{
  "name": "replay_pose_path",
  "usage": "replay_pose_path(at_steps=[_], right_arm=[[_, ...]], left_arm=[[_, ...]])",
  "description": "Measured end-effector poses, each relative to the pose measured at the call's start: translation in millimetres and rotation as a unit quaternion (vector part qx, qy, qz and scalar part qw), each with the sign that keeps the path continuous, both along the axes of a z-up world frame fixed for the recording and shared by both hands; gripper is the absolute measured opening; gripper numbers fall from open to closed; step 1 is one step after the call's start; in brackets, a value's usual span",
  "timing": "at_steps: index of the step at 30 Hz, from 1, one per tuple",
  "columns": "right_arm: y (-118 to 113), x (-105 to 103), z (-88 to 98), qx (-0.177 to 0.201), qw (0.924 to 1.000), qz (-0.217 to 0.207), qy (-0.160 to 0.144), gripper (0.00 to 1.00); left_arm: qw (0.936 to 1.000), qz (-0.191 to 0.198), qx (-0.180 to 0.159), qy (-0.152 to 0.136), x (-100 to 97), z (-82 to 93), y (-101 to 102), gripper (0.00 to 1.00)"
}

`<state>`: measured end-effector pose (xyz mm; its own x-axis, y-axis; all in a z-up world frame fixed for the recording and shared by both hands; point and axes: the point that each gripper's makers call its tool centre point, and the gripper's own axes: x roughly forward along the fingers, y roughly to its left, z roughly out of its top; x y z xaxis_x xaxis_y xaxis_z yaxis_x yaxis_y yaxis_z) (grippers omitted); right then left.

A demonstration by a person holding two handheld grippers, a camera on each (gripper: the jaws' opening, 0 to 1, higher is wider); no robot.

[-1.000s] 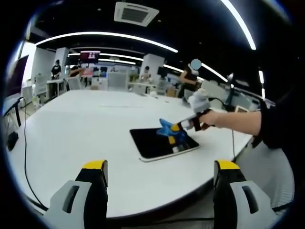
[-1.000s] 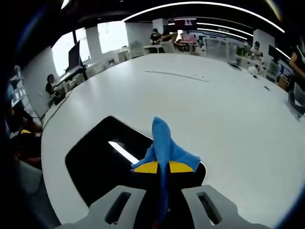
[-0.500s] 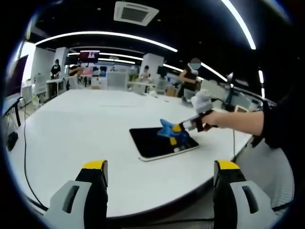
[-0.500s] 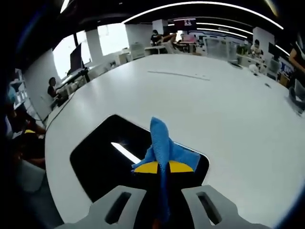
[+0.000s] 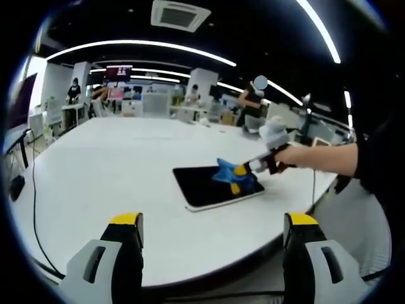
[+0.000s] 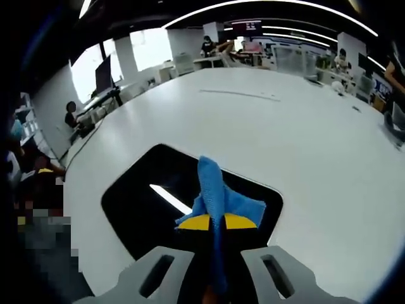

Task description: Wipe the mirror surface with the cleaning cloth until all visible marks leave the cleaned area.

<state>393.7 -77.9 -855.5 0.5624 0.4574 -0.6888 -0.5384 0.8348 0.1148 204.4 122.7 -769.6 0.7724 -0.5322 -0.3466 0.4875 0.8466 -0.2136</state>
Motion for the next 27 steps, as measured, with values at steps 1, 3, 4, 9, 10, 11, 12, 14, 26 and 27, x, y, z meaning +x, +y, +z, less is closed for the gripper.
replay_pose_path(at_steps=[1,3,4,9,10,11,12,14,26,27], right_arm=[[0.0,-1.4,0.2,0.002,1.0,-0.001,0.001,0.0],[0.9,-5.6,0.8,0.0,1.0,0.001,0.0,0.0],[1.1,-5.7,1.1,-0.001,1.0,0.001,0.001,0.0],[1.3,-14.9,2.4,0.002,1.0,0.001,0.002,0.0],[1.5,-15.9,2.5,0.002,1.0,0.0,0.002,0.0],[1.7,-17.6,2.6,0.002,1.0,0.0,0.004,0.0],[2.0,-19.0,2.7,0.002,1.0,0.0,0.004,0.0],[2.6,-23.5,2.9,0.001,1.0,0.002,0.005,0.0],[3.5,-42.9,3.0,-0.001,0.9999,0.006,0.016,0.0],[3.3,-44.8,2.8,0.0,0.9999,0.007,0.016,0.0]], left_arm=[[1.0,0.0,0.0,0.0,0.0,0.2,-0.2,0.92],[1.0,0.001,0.0,0.0,-0.2,0.0,0.2,0.92],[1.0,0.002,0.0,0.0,-0.1,0.2,0.5,0.92],[1.0,0.004,0.001,0.0,0.1,0.3,1.0,0.92],[1.0,0.004,0.001,0.0,0.0,0.2,1.0,0.92],[1.0,0.004,0.001,0.0,-0.1,0.0,1.1,0.92],[1.0,0.004,0.002,0.0,-0.2,-0.2,1.2,0.92],[1.0,0.004,0.003,0.001,-0.3,-0.5,1.2,0.91],[1.0,0.003,0.009,0.003,-1.2,-0.9,1.6,0.91],[0.9999,0.005,0.008,0.002,-1.0,-1.1,2.0,0.91]])
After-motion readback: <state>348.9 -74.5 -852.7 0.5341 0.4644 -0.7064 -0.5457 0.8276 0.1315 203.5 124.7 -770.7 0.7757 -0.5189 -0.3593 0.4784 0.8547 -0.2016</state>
